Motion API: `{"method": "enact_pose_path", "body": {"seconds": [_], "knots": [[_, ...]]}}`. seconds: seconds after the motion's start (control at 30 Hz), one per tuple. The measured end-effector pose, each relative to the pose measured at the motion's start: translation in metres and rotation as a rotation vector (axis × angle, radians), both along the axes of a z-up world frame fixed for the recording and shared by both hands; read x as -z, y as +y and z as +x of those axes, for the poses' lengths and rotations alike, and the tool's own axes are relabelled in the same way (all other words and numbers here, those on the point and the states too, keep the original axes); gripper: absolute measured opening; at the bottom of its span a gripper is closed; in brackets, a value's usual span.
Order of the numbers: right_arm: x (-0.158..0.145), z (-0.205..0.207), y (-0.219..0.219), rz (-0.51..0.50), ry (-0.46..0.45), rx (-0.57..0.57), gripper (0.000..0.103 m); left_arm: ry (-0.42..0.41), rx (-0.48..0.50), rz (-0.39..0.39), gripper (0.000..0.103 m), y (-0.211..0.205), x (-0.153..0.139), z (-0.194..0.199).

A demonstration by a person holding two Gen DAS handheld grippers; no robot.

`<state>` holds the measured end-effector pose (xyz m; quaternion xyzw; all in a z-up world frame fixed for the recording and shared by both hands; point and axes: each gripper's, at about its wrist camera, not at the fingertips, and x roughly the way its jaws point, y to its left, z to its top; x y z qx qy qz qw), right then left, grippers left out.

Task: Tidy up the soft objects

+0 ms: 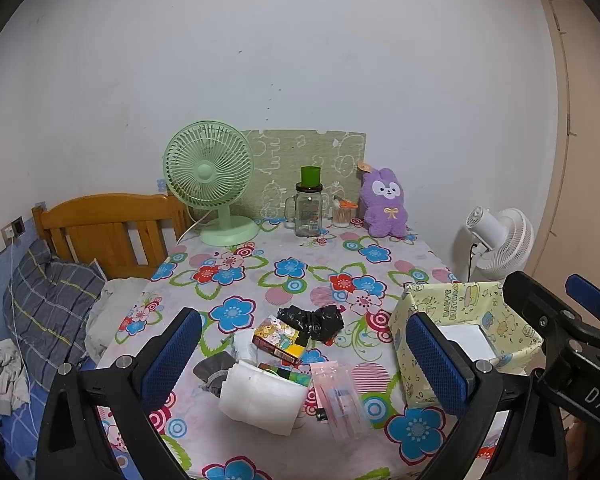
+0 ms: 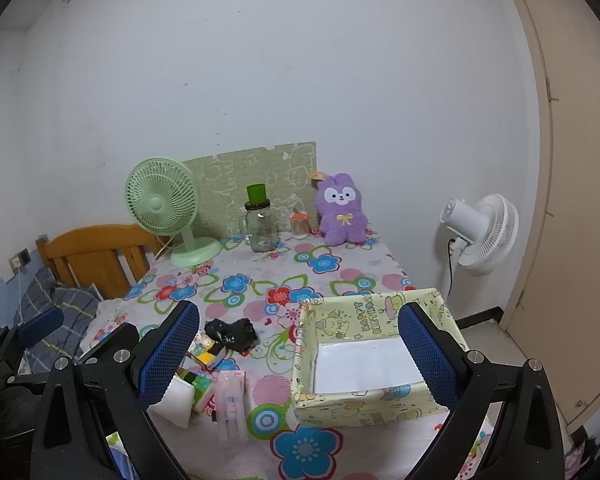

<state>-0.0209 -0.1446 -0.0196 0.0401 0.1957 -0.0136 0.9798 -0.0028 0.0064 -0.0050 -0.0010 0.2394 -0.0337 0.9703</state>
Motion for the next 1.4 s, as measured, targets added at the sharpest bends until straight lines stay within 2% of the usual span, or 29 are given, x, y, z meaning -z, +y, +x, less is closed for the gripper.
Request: {"method": "enact_pose_path", "body": {"seconds": [1.13, 1.4], "knots": [[0.0007, 0.0042, 0.0059, -0.003, 0.006, -0.003, 0.097, 0.002, 0.001, -0.005, 0.1, 0.0015, 0.0002, 0.002], [0.0037, 0.0087, 0.0052, 0.001, 0.019, -0.007, 0.095, 0.01, -0.003, -0.005, 0.095, 0.0015, 0.0054, 0.0085]]}}
